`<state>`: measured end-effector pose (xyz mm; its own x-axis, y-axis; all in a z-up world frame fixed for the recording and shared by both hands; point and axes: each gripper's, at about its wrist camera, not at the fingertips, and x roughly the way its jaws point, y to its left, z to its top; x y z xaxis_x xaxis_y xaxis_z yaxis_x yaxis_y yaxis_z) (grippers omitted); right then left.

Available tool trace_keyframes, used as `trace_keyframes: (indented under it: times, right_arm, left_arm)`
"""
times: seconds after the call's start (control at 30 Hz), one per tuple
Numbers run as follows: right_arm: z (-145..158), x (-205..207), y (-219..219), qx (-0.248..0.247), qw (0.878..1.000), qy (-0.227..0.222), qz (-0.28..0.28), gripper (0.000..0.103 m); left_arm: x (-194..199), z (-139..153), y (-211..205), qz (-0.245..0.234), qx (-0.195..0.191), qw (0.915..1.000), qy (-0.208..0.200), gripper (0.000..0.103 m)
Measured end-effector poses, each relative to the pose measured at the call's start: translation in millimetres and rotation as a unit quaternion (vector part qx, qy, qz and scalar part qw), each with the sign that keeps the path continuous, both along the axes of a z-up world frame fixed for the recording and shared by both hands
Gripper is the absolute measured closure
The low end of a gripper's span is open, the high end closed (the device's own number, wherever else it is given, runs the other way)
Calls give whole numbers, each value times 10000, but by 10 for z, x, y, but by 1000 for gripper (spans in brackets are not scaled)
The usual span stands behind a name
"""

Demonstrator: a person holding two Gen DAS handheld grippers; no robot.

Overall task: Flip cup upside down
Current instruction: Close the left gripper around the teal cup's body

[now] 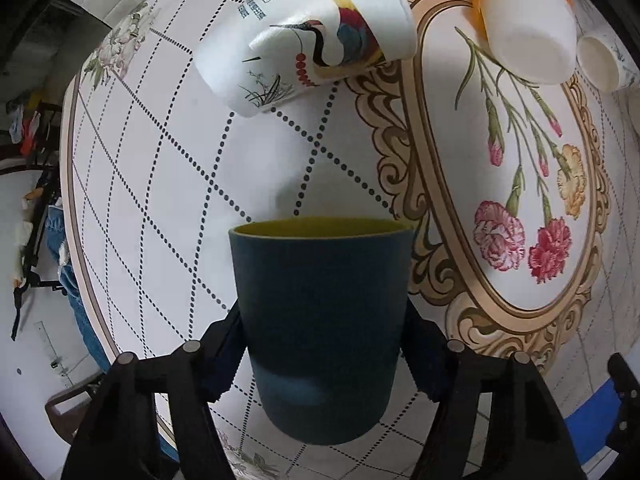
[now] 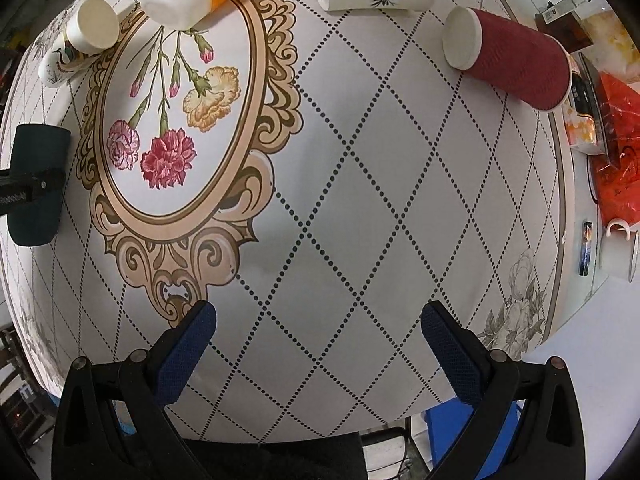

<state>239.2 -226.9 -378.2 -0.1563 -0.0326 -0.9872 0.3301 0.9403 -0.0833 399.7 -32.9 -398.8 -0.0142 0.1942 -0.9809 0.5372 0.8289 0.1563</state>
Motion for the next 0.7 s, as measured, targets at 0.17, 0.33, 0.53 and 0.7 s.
trace_keyframes:
  times: [0.17, 0.33, 0.53, 0.7]
  right_arm:
    - [59, 66, -20, -7, 10000, -43, -10, 0]
    - [101, 121, -36, -26, 10000, -44, -39, 0]
    - [96, 104, -53, -47, 9999, -58, -104, 0]
    - [119, 76, -125, -42, 9997, -87, -202, 0]
  left_arm:
    - [-59, 0, -20, 39, -33, 10000, -75, 36]
    - [-35, -13, 9, 91, -40, 9998, -151, 36]
    - [-68, 21, -13, 227, -39, 9995, -202, 36]
    - [-143, 141, -3, 441, -178, 9987, -155, 36]
